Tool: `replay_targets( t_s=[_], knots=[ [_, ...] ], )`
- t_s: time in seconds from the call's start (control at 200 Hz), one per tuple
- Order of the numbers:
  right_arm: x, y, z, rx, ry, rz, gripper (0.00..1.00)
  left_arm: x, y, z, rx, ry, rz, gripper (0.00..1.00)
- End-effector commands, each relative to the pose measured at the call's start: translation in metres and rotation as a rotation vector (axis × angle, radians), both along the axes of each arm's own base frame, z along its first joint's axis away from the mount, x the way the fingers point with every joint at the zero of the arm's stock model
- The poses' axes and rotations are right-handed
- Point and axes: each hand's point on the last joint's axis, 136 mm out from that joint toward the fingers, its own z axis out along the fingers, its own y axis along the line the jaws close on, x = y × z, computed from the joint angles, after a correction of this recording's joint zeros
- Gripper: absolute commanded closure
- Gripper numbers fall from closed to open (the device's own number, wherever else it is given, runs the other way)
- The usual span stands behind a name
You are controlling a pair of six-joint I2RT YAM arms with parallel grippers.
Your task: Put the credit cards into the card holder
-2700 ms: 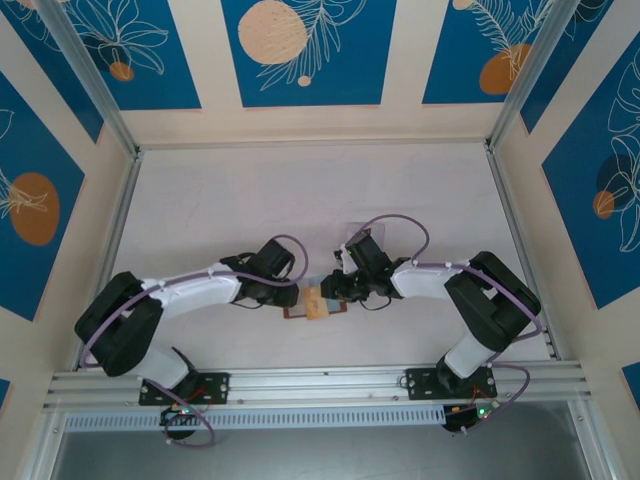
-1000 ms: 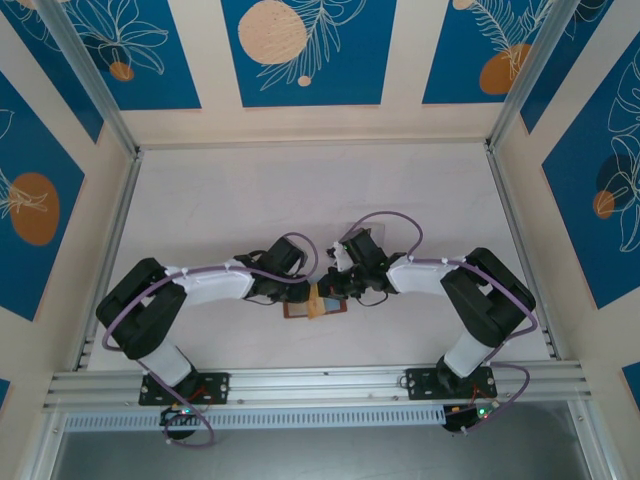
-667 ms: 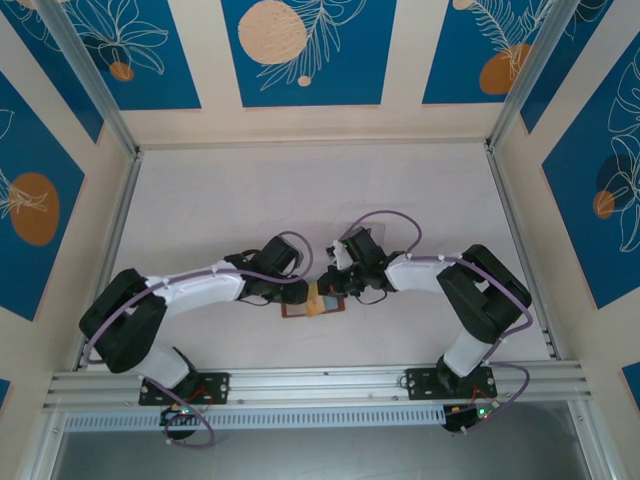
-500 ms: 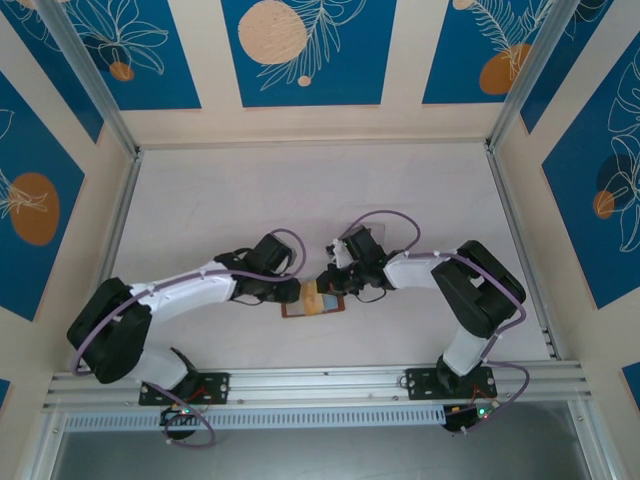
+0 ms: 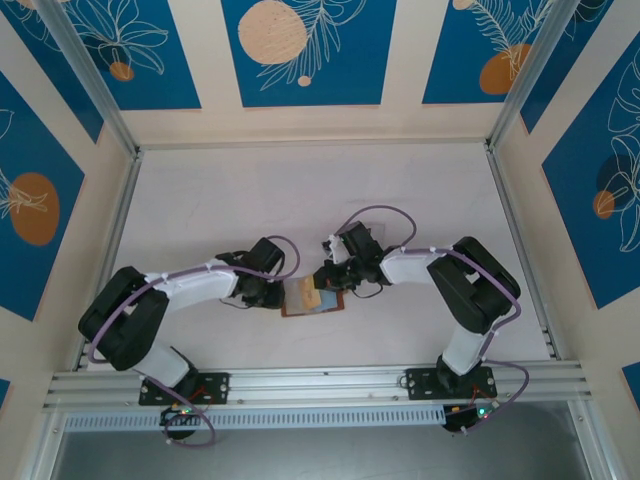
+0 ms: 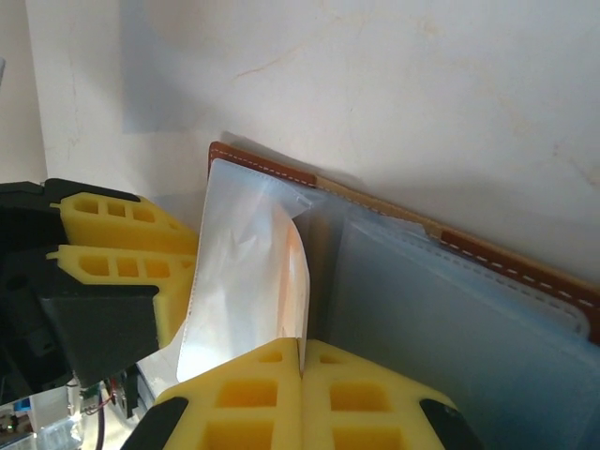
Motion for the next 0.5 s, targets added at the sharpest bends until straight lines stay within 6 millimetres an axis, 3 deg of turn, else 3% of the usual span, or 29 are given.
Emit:
replay_targets(
  t_s=[0.0, 0.22, 0.365, 0.495],
  knots=[
    [0.000, -0.009, -0.019, -0.102, -0.014, 0.008, 1.00, -0.011, 0.008, -0.026, 0.044, 0.044, -0.025, 0.78],
    [-0.002, -0.012, -0.022, -0.158, -0.046, 0.031, 1.00, -0.012, 0.013, -0.029, 0.069, 0.049, -0.007, 0.79],
    [-0.006, -0.014, -0.023, -0.170, -0.042, 0.039, 1.00, -0.004, 0.016, -0.009, 0.021, 0.017, 0.083, 0.79],
    [-0.012, -0.013, -0.021, -0.155, -0.032, 0.051, 1.00, 0.004, 0.006, 0.018, -0.061, -0.027, 0.112, 0.79]
  ],
)
